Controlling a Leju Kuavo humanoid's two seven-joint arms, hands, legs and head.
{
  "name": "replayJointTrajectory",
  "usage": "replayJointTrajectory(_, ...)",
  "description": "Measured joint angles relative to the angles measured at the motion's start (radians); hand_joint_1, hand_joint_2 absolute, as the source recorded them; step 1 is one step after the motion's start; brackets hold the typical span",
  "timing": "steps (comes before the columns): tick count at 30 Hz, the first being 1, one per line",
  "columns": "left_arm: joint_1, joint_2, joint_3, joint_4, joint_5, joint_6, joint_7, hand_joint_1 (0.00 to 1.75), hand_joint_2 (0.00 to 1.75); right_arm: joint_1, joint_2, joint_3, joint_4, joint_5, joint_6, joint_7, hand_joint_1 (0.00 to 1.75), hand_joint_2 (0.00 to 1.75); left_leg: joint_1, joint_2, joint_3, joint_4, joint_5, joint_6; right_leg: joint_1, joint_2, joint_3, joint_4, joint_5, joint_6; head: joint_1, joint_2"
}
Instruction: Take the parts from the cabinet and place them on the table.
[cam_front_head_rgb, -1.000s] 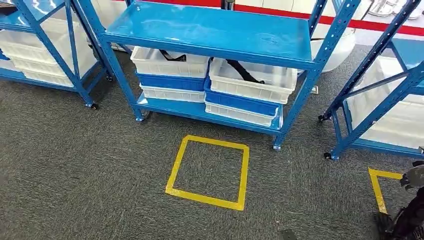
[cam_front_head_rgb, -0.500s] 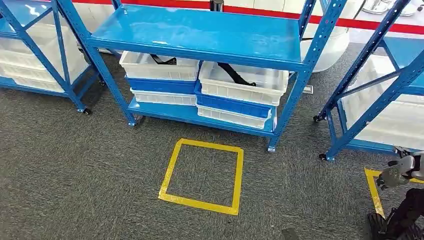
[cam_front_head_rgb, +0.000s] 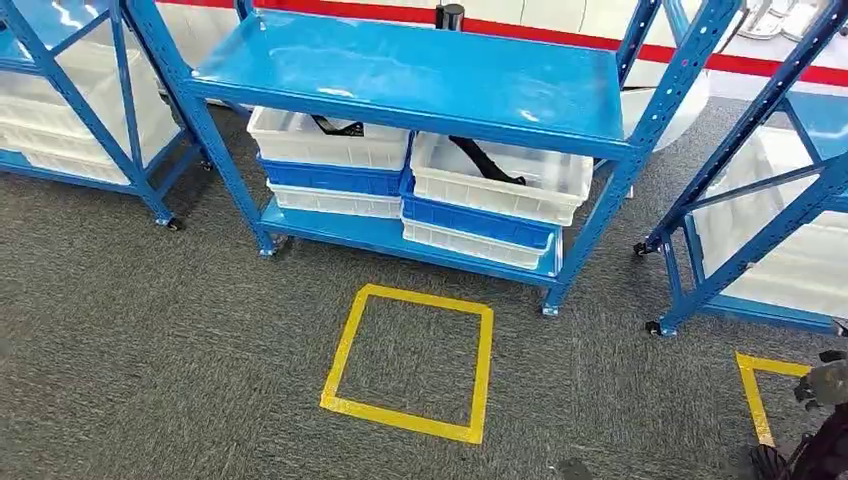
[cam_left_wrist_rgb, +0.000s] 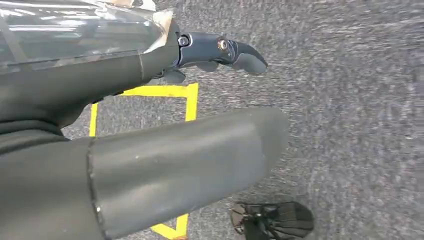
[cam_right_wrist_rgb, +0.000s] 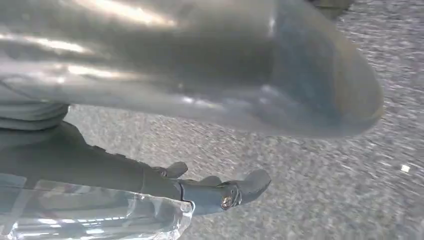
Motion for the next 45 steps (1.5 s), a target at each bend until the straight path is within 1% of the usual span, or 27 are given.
replayJointTrajectory(2, -0.003, 0.000, 0.000, 0.000, -0.002, 0.002, 0.000, 0.00, 0.00, -0.002, 0.000, -0.003, 0.000, 0.000, 0.001, 0.000, 0.00, 0.00, -0.006, 0.000, 0.006, 0.004, -0.015, -0.010, 0.005, 0.005, 0.011, -0.003, -0.007, -0.036, -0.004, 0.000)
replayJointTrajectory(4, -0.004, -0.001, 0.000, 0.000, -0.003, 0.003, 0.000, 0.00, 0.00, 0.000, 0.000, -0.006, 0.000, 0.000, 0.001, 0.000, 0.00, 0.00, -0.001, 0.001, 0.012, -0.002, -0.019, -0.018, 0.012, 0.006, 0.012, -0.003, -0.012, -0.053, -0.004, 0.000)
replayJointTrajectory(5, -0.005, -0.002, 0.000, -0.001, -0.003, 0.004, 0.001, 0.00, 0.00, -0.001, 0.001, -0.006, -0.001, 0.000, 0.001, 0.000, 0.00, 0.00, 0.003, 0.000, 0.013, 0.002, -0.028, -0.025, -0.001, 0.010, 0.019, -0.007, -0.012, -0.062, -0.005, 0.000)
replayJointTrajectory(6, -0.007, -0.003, -0.001, -0.002, -0.005, 0.004, 0.002, 0.00, 0.00, -0.001, 0.002, -0.007, -0.001, 0.000, 0.001, 0.001, 0.00, 0.00, 0.004, 0.000, 0.006, 0.032, -0.039, -0.030, 0.000, 0.012, 0.026, -0.008, -0.017, -0.068, -0.006, 0.000)
replayJointTrajectory(8, -0.009, -0.003, -0.001, -0.003, -0.007, 0.005, 0.002, 0.00, 0.00, -0.002, 0.000, -0.007, -0.001, 0.001, 0.001, 0.001, 0.00, 0.00, 0.006, 0.000, -0.061, 0.156, -0.093, -0.034, 0.000, 0.010, 0.038, -0.008, -0.028, -0.084, -0.007, 0.000)
replayJointTrajectory(10, -0.004, -0.003, 0.000, -0.003, -0.008, 0.005, 0.002, 0.00, 0.00, -0.002, 0.000, -0.007, -0.001, 0.001, 0.001, 0.001, 0.00, 0.00, 0.006, 0.000, -0.170, 0.320, -0.140, -0.041, 0.004, 0.011, 0.050, -0.008, -0.039, -0.095, -0.007, 0.000)
replayJointTrajectory(11, -0.003, -0.004, 0.000, -0.003, -0.008, 0.005, 0.003, 0.00, 0.00, -0.001, 0.000, -0.007, -0.001, 0.001, 0.001, 0.001, 0.00, 0.00, 0.007, 0.000, -0.201, 0.345, -0.133, -0.041, 0.005, 0.012, 0.057, -0.008, -0.046, -0.094, -0.007, 0.000)
replayJointTrajectory(12, -0.004, -0.005, 0.000, -0.003, -0.010, 0.005, 0.003, 0.00, 0.00, 0.000, 0.000, -0.008, -0.001, 0.002, 0.001, 0.001, 0.00, 0.00, 0.007, 0.001, -0.206, 0.323, -0.097, -0.039, 0.005, 0.016, 0.065, -0.008, -0.053, -0.091, -0.007, 0.000)
replayJointTrajectory(15, -0.005, -0.004, 0.000, -0.005, -0.011, 0.005, 0.004, 0.00, 0.00, -0.001, 0.003, -0.010, -0.001, 0.006, 0.001, 0.001, 0.00, 0.00, 0.007, 0.001, -0.121, 0.095, 0.063, -0.024, 0.004, 0.022, 0.100, -0.008, -0.079, -0.081, -0.007, 0.000)
replayJointTrajectory(17, -0.007, -0.004, 0.000, -0.005, -0.012, 0.005, 0.007, 0.00, 0.00, -0.004, 0.003, -0.011, -0.002, 0.008, 0.001, 0.001, 0.00, 0.00, 0.000, -0.001, -0.084, 0.042, 0.046, -0.016, 0.017, 0.023, 0.101, -0.009, -0.097, -0.067, -0.008, 0.000)
replayJointTrajectory(20, -0.007, -0.004, 0.000, -0.005, -0.014, 0.006, 0.009, 0.00, 0.00, -0.005, 0.004, -0.013, -0.002, 0.016, 0.003, 0.002, 0.00, 0.00, -0.008, -0.001, -0.077, 0.032, 0.039, 0.006, 0.013, 0.021, 0.125, -0.014, -0.089, -0.046, -0.008, 0.000)
replayJointTrajectory(22, -0.007, -0.005, 0.001, -0.007, -0.014, 0.007, 0.011, 0.00, 0.00, -0.008, 0.008, -0.013, -0.002, 0.022, 0.005, 0.005, 0.00, 0.00, -0.002, -0.002, -0.048, 0.017, 0.037, 0.020, 0.010, 0.016, 0.107, 0.031, -0.108, -0.041, -0.005, 0.000)
replayJointTrajectory(24, -0.011, -0.003, 0.001, -0.007, -0.014, 0.007, 0.011, 0.00, 0.00, -0.014, 0.005, -0.013, -0.002, 0.023, 0.005, 0.005, 0.00, 0.00, -0.004, -0.001, -0.042, 0.016, 0.028, 0.029, 0.009, 0.016, 0.017, 0.176, -0.147, -0.047, -0.005, 0.000)
replayJointTrajectory(26, -0.009, -0.004, 0.001, -0.007, -0.015, 0.007, 0.011, 0.00, 0.00, -0.009, 0.003, -0.013, -0.002, 0.023, 0.005, 0.005, 0.00, 0.00, -0.005, -0.003, -0.032, 0.016, 0.015, 0.032, 0.009, 0.016, -0.068, 0.284, -0.183, -0.042, -0.005, 0.000)
replayJointTrajectory(28, -0.006, -0.005, 0.001, -0.007, -0.015, 0.007, 0.011, 0.00, 0.00, -0.004, 0.003, -0.014, -0.002, 0.023, 0.005, 0.005, 0.00, 0.00, -0.005, -0.006, -0.013, 0.016, 0.001, 0.028, 0.007, 0.016, -0.075, 0.232, -0.146, -0.026, -0.005, 0.000)
replayJointTrajectory(30, -0.007, -0.006, 0.001, -0.007, -0.015, 0.007, 0.011, 0.00, 0.00, -0.005, 0.002, -0.014, -0.002, 0.023, 0.005, 0.005, 0.00, 0.00, -0.004, -0.006, 0.014, 0.016, -0.018, 0.021, 0.004, 0.014, -0.022, 0.054, -0.036, -0.003, -0.005, 0.000)
replayJointTrajectory(31, -0.007, -0.006, 0.001, -0.007, -0.015, 0.007, 0.011, 0.00, 0.00, -0.003, 0.002, -0.014, -0.002, 0.023, 0.005, 0.005, 0.00, 0.00, -0.005, -0.005, 0.010, 0.015, -0.027, 0.015, 0.004, 0.009, -0.010, 0.012, 0.005, -0.009, -0.004, 0.000)
replayJointTrajectory(32, -0.008, -0.006, 0.001, -0.007, -0.015, 0.007, 0.011, 0.00, 0.00, -0.004, 0.003, -0.015, -0.002, 0.023, 0.005, 0.005, 0.00, 0.00, -0.006, -0.006, 0.026, 0.018, -0.032, 0.009, 0.009, 0.003, -0.019, 0.009, -0.029, -0.031, -0.007, 0.000)
replayJointTrajectory(33, -0.008, -0.006, 0.001, -0.007, -0.015, 0.007, 0.012, 0.00, 0.00, -0.006, 0.002, -0.015, -0.002, 0.024, 0.004, 0.004, 0.00, 0.00, -0.007, -0.005, 0.023, 0.014, -0.039, -0.002, 0.018, 0.001, -0.003, 0.010, -0.021, -0.050, -0.006, 0.000)
replayJointTrajectory(35, -0.008, -0.007, 0.002, -0.008, -0.017, 0.007, 0.012, 0.00, 0.00, -0.001, 0.002, -0.018, -0.002, 0.025, 0.003, 0.002, 0.00, 0.00, -0.005, -0.004, 0.038, 0.021, -0.038, -0.008, 0.017, 0.004, -0.003, 0.004, -0.019, -0.065, -0.005, 0.000)
replayJointTrajectory(36, -0.011, -0.007, 0.002, -0.008, -0.017, 0.007, 0.012, 0.00, 0.00, -0.002, 0.002, -0.020, -0.002, 0.027, 0.002, 0.000, 0.00, 0.00, -0.004, -0.003, 0.035, 0.028, -0.046, -0.014, 0.004, 0.007, 0.020, -0.001, -0.020, -0.072, -0.006, 0.000)
replayJointTrajectory(37, -0.012, -0.009, 0.002, -0.008, -0.017, 0.006, 0.011, 0.00, 0.00, -0.004, 0.003, -0.021, -0.002, 0.028, 0.002, -0.001, 0.00, 0.00, -0.002, -0.001, 0.021, 0.065, -0.049, -0.018, 0.004, 0.007, 0.030, -0.003, -0.024, -0.078, -0.006, 0.000)
replayJointTrajectory(39, -0.018, -0.010, 0.001, -0.008, -0.018, 0.006, 0.010, 0.00, 0.00, -0.007, 0.002, -0.023, -0.002, 0.032, 0.000, -0.001, 0.00, 0.00, 0.001, 0.000, -0.052, 0.190, -0.083, -0.028, 0.004, 0.007, 0.039, -0.003, -0.033, -0.091, -0.009, 0.000)
replayJointTrajectory(40, -0.016, -0.008, 0.002, -0.008, -0.018, 0.006, 0.010, 0.00, 0.00, -0.007, 0.002, -0.023, -0.002, 0.033, 0.000, -0.001, 0.00, 0.00, 0.003, -0.001, -0.113, 0.274, -0.120, -0.033, 0.005, 0.008, 0.044, -0.003, -0.041, -0.094, -0.009, 0.000)
replayJointTrajectory(42, -0.015, -0.009, 0.003, -0.008, -0.023, 0.006, 0.011, 0.00, 0.00, -0.004, 0.002, -0.023, -0.002, 0.033, 0.001, 0.000, 0.00, 0.00, 0.004, 0.000, -0.175, 0.324, -0.145, -0.037, 0.006, 0.010, 0.057, -0.003, -0.053, -0.092, -0.009, 0.000)
replayJointTrajectory(43, -0.015, -0.009, 0.006, -0.008, -0.025, 0.006, 0.011, 0.00, 0.00, -0.003, 0.003, -0.024, -0.002, 0.034, 0.002, 0.000, 0.00, 0.00, 0.005, 0.000, -0.179, 0.291, -0.115, -0.035, 0.006, 0.012, 0.069, -0.003, -0.062, -0.091, -0.010, 0.000)
replayJointTrajectory(45, -0.016, -0.008, 0.010, -0.008, -0.029, 0.006, 0.011, 0.00, 0.00, -0.004, 0.005, -0.026, -0.002, 0.035, 0.002, 0.001, 0.00, 0.00, 0.005, 0.000, -0.140, 0.159, -0.012, -0.030, 0.005, 0.014, 0.092, -0.003, -0.077, -0.086, -0.009, 0.000)
